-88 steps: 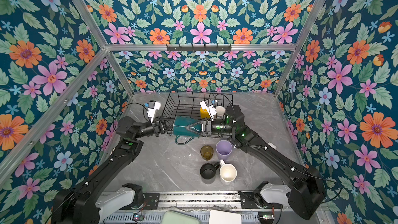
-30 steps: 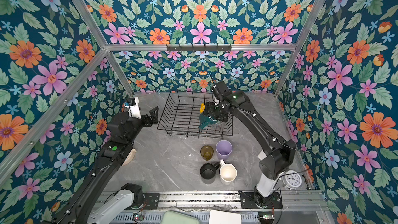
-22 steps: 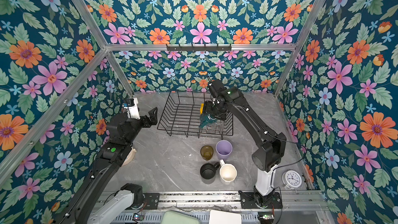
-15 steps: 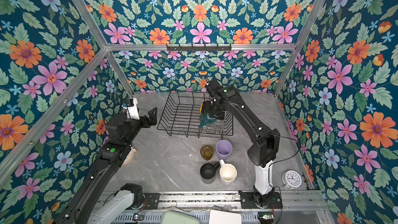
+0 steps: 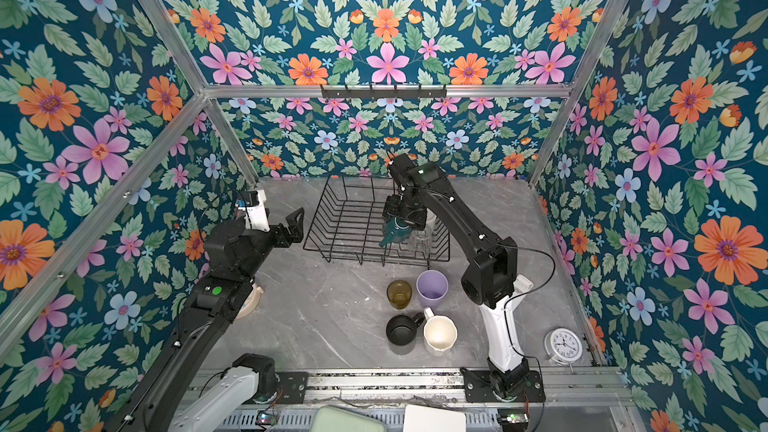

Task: Load the cups into the dish rack
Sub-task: 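Lower the dark green mug upside down into the rack beside the yellow mug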

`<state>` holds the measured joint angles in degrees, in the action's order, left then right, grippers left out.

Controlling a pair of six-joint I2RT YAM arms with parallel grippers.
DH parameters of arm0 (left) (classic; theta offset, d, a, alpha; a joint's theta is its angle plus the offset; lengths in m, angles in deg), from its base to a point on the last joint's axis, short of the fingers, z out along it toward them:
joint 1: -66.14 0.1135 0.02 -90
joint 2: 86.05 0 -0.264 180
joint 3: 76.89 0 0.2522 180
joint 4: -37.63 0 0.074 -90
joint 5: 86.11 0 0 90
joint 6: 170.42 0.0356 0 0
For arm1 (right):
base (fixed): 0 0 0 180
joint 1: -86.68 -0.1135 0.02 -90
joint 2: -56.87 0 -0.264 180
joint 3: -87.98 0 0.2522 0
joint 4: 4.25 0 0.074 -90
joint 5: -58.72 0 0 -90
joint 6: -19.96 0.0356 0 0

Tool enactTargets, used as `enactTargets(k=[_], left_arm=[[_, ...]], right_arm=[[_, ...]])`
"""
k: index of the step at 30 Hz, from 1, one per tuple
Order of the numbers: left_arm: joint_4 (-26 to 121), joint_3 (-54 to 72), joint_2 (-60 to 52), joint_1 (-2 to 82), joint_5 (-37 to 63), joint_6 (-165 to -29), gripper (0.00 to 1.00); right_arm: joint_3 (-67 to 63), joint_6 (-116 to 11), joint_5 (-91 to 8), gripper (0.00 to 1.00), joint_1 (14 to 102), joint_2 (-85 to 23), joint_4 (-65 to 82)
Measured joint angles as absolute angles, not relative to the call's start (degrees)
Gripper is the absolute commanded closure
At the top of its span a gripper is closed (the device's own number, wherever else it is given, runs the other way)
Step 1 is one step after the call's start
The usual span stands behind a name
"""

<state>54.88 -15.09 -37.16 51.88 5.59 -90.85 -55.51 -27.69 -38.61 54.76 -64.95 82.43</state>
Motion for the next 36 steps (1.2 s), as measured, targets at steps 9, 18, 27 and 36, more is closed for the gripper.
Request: enactTargets(k=[9, 18, 27, 36], left_arm=[[54.88, -15.09, -37.16, 51.88, 6.42, -90.85, 0.00], [54.88, -15.09, -37.21, 51.88, 6.64, -90.85, 0.00], [54.86, -15.09, -37.41, 51.88, 6.79, -90.85, 0.00], [54.88, -15.09, -37.43, 51.88, 6.79, -90.85, 0.00]], right_arm=[[-60.89, -26.73, -38.59, 1.00, 54.78, -70.15, 85.62], [-62.46, -26.75, -38.17, 1.00, 54.58, -73.30, 87.55], [-63.60, -26.73, -37.78, 1.00, 53.80, -76.66, 87.15], [-64.47, -26.77, -37.73, 0.75, 53.71, -79.13, 86.91]])
